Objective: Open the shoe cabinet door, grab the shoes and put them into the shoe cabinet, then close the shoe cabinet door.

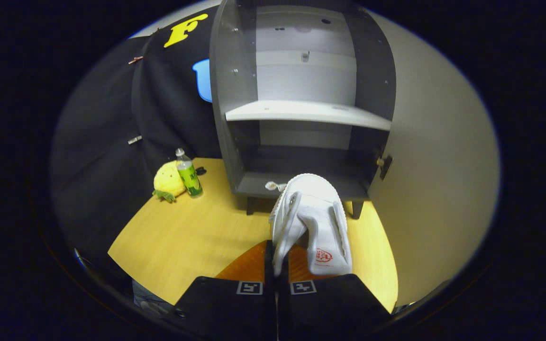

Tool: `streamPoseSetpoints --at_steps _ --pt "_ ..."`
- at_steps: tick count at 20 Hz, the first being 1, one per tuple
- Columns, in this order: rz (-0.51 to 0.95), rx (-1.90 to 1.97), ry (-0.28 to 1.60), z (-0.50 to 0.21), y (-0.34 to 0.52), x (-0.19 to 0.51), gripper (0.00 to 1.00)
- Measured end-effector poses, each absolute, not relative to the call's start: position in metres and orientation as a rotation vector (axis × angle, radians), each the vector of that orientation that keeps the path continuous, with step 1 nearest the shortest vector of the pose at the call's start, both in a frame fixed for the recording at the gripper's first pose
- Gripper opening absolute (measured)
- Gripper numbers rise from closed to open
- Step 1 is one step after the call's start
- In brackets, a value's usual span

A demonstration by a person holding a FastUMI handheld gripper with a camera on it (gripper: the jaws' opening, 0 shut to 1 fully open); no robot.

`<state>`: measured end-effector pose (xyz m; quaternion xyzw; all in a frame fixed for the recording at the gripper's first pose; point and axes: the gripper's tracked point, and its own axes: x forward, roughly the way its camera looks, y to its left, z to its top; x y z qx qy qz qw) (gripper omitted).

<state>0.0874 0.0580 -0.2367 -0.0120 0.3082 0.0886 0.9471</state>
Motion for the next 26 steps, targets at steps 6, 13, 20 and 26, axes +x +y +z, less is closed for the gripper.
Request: streamPoseSetpoints --at_steps 6,13,20,26 --pt "0.194 -0.042 0.487 -0.15 0.067 0.124 0.06" --pt "0.193 -0.064 0.352 -0.081 0.077 0.203 0.06" --pt "0.173 -0.125 0.249 -0.041 0.086 0.318 0.06" --pt "0.142 -0.132 0.271 -0.054 0.078 0.403 0.06"
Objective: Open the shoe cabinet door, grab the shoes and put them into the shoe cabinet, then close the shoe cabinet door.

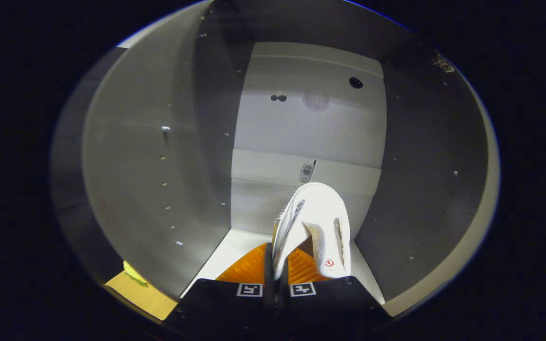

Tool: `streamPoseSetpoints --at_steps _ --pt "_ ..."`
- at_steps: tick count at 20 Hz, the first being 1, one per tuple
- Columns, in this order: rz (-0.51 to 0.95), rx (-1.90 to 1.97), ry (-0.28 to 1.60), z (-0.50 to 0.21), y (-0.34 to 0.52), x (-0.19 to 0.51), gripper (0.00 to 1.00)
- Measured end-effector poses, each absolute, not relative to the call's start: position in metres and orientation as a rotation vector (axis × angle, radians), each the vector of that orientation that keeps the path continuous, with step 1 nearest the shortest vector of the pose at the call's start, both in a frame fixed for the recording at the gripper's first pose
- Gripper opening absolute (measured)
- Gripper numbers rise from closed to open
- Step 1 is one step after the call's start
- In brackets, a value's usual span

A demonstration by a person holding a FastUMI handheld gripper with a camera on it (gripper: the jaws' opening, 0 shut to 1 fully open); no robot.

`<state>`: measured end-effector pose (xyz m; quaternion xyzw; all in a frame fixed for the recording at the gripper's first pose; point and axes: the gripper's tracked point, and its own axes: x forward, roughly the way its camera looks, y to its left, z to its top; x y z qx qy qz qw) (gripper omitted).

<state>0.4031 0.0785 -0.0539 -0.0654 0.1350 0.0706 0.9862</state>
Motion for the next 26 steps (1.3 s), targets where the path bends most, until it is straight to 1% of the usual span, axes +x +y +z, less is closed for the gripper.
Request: streamPoseSetpoints --at_steps 6,15,18,19,20,21,22,24,25,26 --pt "0.114 -0.152 0.334 -0.094 0.067 0.445 0.06" --pt "0.083 -0.071 0.4 -0.123 0.071 0.467 0.07" --pt "0.051 -0.054 0.447 -0.138 0.07 0.469 0.11" --pt "0.021 -0.059 0.464 -0.142 0.066 0.469 0.15" --pt "0.035 -0.063 0.469 -0.141 0.069 0.466 0.25" --pt "0.06 -0.058 0.45 -0.139 0.079 0.467 0.3" --pt "0.059 -0.086 0.416 -0.126 0.082 0.461 0.4" --pt "0.065 -0.125 0.37 -0.106 0.086 0.451 0.68" --pt "0.087 -0.12 0.368 -0.1 0.091 0.439 0.67" --pt "0.096 -0.114 0.368 -0.095 0.094 0.427 0.64"
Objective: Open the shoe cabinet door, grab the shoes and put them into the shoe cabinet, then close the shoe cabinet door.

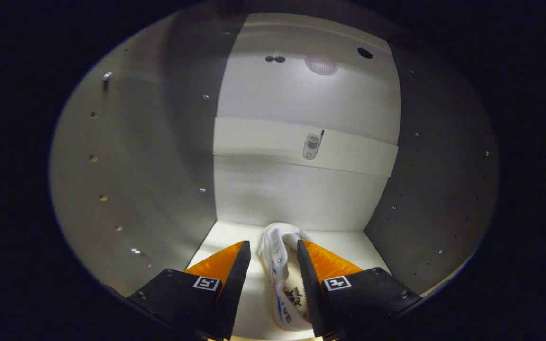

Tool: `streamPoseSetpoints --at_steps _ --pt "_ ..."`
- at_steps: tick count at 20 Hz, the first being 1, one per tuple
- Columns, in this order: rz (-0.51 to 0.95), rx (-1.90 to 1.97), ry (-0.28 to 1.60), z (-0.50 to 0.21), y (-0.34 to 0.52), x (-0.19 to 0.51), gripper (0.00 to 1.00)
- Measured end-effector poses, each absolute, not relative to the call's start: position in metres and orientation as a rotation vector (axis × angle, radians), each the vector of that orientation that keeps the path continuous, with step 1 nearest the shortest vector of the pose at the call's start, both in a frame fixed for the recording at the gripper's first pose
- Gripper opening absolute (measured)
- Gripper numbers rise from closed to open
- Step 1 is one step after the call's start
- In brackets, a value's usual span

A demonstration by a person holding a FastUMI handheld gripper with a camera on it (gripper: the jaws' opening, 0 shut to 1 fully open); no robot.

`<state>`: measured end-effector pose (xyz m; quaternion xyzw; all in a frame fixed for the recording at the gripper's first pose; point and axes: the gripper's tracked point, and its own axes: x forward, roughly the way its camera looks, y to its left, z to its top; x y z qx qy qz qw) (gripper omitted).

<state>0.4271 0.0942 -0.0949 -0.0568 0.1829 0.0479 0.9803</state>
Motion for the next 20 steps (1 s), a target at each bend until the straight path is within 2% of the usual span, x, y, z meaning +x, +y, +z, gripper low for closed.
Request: streamPoseSetpoints --at_steps 3,12,14,20 --pt "0.115 -0.099 0.317 -0.069 0.096 0.38 0.99" --pt "0.098 0.003 0.046 0.052 0.084 0.193 0.98" --pt "0.077 -0.016 0.019 0.063 0.068 0.161 0.98" --pt "0.131 0.011 0.055 0.052 0.043 0.071 0.98"
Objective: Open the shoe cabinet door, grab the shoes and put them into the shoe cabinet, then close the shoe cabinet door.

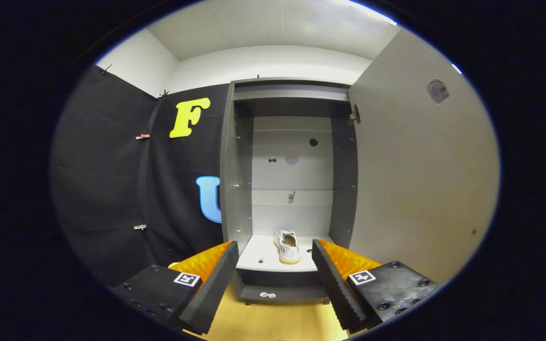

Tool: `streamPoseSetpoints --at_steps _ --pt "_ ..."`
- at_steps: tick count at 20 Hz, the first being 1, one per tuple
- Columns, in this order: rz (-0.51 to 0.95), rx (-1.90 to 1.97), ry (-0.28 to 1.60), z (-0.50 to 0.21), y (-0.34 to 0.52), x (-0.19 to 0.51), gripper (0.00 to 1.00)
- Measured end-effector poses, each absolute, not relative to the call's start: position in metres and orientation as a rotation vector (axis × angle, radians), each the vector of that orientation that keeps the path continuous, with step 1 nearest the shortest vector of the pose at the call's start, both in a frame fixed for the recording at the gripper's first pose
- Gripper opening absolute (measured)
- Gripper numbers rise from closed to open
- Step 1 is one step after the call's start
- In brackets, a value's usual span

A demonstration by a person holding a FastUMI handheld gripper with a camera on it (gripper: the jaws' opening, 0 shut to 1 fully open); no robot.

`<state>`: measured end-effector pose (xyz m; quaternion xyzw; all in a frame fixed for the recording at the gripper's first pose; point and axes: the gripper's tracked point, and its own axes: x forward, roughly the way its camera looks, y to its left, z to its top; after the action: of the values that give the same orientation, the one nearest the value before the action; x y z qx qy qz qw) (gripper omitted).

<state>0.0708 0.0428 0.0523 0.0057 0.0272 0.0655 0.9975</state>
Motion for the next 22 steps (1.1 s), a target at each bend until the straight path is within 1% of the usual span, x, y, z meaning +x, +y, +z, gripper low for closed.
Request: streamPoseSetpoints --at_steps 4,9,13,18,22 --pt "0.18 0.027 0.073 0.036 0.02 0.021 0.98" --pt "0.317 0.027 0.085 0.04 -0.006 -0.055 0.98" --pt "0.298 0.086 0.065 0.046 -0.074 -0.083 0.98" --pt "0.179 0.122 0.077 0.042 -0.179 -0.078 0.97" --pt "0.1 0.054 0.09 0.026 -0.246 -0.073 0.97"
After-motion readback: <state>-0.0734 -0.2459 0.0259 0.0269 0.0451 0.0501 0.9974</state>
